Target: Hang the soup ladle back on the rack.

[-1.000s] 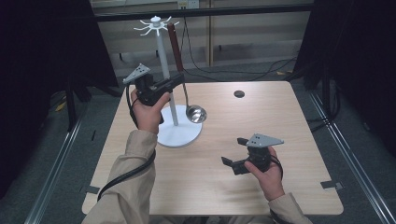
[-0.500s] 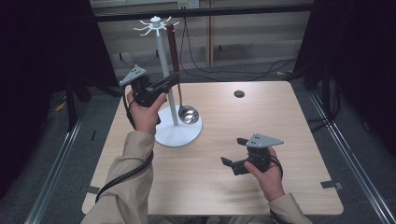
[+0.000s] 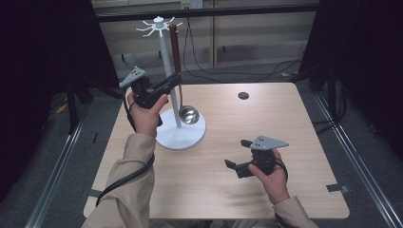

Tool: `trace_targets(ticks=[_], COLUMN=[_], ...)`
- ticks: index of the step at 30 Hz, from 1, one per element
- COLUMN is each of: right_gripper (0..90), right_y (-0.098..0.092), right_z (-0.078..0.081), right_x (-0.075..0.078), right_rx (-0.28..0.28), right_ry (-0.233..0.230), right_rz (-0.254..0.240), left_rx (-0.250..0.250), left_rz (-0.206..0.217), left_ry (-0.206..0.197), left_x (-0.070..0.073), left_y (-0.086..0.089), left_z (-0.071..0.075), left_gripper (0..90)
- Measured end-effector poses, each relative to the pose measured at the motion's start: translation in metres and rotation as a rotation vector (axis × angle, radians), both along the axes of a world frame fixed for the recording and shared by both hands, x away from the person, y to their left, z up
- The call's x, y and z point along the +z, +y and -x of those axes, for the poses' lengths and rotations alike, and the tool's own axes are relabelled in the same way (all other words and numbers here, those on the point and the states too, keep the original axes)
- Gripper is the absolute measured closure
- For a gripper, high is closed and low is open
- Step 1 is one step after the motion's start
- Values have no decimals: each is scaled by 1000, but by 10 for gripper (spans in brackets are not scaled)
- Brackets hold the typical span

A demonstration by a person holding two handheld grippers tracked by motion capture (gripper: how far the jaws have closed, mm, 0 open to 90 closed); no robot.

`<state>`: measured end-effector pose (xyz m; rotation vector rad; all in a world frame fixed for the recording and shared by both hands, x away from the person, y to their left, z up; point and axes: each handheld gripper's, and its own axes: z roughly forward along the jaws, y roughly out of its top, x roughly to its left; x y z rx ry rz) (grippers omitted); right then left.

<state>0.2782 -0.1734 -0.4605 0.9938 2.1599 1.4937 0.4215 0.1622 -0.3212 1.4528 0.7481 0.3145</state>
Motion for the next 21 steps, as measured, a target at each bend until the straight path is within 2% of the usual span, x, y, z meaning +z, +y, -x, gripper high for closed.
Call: trace_targets(ticks=[2, 3, 4, 10, 13, 15, 17, 18, 21], right_gripper=[27, 27, 27, 27, 27, 27, 27, 27, 27], right_y=[0, 0, 0, 2, 1, 0, -2, -3, -4], right_z=[0, 0, 0, -1, 1, 2, 3, 3, 5], right_x=[0, 0, 0, 0, -1, -2, -2, -2, 1], right_rx=[-4, -3, -4, 4, 7, 2, -2, -2, -10], right_ry=[2, 1, 4, -4, 2, 6, 3, -2, -7], right_rz=[-1, -1, 0, 3, 13, 18, 22, 25, 22], left_rx=[0, -11, -13, -8, 12, 24, 37, 47, 63], left_rz=[23, 4, 15, 6, -41, -53, -68, -92, -111], left_ry=[-2, -7, 3, -6, -39, -46, -50, -58, -66], left_x=[1, 2, 3, 5, 6, 5, 5, 5, 3], left_y=[-1, 1, 0, 0, 1, 2, 4, 6, 8], left_z=[0, 0, 1, 8, 15, 18, 23, 25, 31], left_gripper=[720, 719, 703, 531, 458, 380, 337, 316, 261])
